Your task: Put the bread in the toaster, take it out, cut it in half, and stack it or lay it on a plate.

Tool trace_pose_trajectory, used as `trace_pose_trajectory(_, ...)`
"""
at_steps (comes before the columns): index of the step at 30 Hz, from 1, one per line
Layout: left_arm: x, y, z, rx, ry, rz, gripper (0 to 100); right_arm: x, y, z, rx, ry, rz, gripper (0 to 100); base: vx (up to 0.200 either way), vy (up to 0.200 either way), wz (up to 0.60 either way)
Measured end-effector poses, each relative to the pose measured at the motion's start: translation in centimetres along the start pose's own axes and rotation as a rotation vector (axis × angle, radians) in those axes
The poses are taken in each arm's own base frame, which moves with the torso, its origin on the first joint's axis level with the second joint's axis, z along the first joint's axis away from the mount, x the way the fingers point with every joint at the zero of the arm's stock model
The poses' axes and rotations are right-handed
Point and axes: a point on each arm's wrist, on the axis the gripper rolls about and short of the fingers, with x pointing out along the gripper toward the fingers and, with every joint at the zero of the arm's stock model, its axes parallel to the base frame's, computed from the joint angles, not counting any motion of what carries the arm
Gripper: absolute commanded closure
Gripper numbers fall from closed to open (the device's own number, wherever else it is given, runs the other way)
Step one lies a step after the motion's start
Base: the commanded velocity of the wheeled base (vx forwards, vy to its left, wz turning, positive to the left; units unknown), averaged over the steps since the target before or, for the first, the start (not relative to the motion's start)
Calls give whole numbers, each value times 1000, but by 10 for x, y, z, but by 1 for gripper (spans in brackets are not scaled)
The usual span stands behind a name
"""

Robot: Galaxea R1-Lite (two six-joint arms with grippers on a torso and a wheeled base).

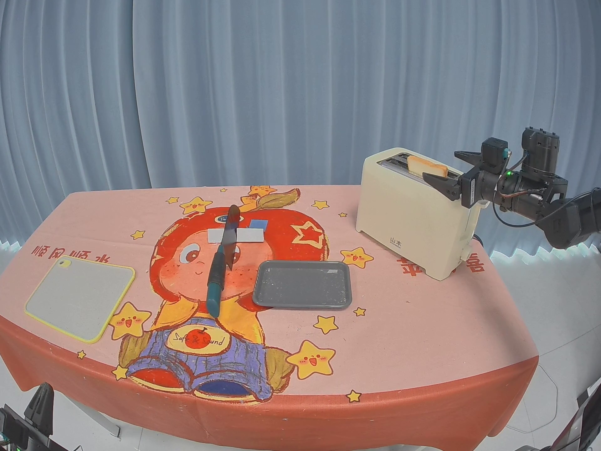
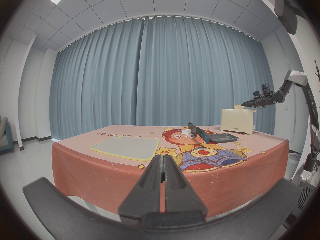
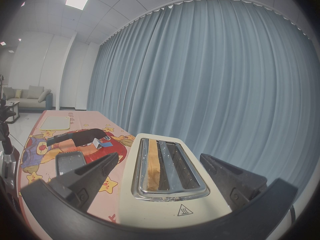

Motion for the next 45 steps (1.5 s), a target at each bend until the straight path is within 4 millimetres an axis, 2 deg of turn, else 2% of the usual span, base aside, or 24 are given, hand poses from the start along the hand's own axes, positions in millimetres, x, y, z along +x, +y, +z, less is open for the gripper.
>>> trace_pose_trajectory(6, 0, 0, 0, 0, 0, 0, 100, -21, 3, 10, 18, 5, -81, 0, 0, 0, 0)
trace_pose_trajectory(12, 0, 0, 0, 0, 0, 0, 100, -48, 10, 21, 147, 2, -180, 0, 0, 0, 0)
trace_pose_trajectory(22, 0, 0, 0, 0, 0, 0, 100, -87, 26, 21, 236, 5, -226, 0, 0, 0, 0)
trace_pose_trajectory(35, 0, 0, 0, 0, 0, 0, 100, -126, 54, 16, 382, -4, -195, 0, 0, 0, 0)
trace_pose_trajectory(45, 0, 0, 0, 0, 0, 0, 100, -157, 72, -5, 470, 33, -183, 0, 0, 0, 0)
